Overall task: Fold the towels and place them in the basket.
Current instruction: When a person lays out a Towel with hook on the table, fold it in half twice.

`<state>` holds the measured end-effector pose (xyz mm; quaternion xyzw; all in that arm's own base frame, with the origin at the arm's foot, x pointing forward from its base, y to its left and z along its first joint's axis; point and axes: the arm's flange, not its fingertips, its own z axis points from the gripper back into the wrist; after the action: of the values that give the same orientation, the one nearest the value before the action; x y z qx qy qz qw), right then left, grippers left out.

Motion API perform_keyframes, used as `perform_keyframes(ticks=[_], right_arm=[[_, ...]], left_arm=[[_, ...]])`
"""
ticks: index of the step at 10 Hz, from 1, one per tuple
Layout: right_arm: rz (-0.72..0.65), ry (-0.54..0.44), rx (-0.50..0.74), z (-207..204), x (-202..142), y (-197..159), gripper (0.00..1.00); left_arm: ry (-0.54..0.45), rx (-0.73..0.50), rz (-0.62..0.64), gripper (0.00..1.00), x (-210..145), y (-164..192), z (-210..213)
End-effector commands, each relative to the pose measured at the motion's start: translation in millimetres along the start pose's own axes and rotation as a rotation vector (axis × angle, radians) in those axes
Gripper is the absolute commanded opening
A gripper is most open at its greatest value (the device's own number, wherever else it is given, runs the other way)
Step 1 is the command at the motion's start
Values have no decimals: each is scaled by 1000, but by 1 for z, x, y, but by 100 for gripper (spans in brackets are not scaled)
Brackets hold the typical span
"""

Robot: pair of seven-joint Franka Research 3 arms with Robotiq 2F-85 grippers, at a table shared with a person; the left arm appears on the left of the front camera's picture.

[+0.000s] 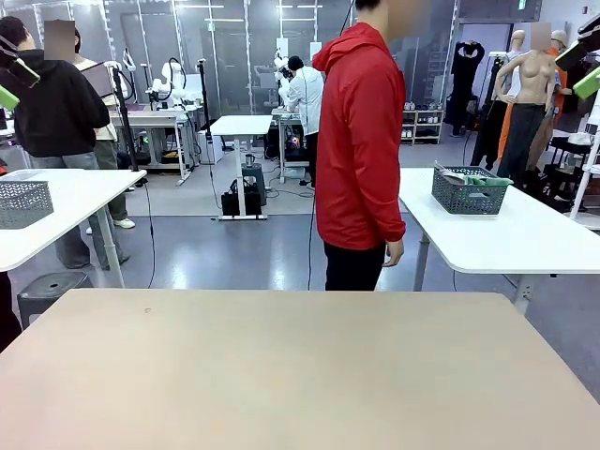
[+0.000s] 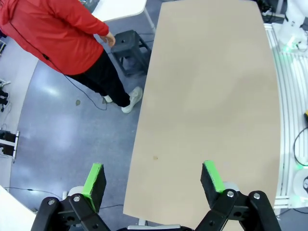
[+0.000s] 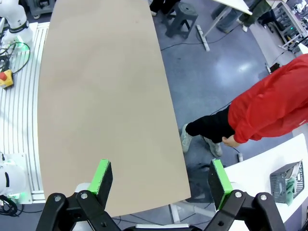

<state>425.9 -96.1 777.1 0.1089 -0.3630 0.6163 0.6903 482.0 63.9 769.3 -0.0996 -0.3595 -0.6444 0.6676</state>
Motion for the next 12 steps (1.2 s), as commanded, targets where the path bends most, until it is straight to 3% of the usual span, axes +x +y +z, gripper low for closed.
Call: perform_keyframes(ticks=[1,12], right_arm=[[-11,-26,21,2,-3,1,100],[-7,-3,24,-1,-3,2,100]], left_arm=[[-37,-37,19,100,-1,1,5],[-29,-38,13,100,-4,-3,-2]])
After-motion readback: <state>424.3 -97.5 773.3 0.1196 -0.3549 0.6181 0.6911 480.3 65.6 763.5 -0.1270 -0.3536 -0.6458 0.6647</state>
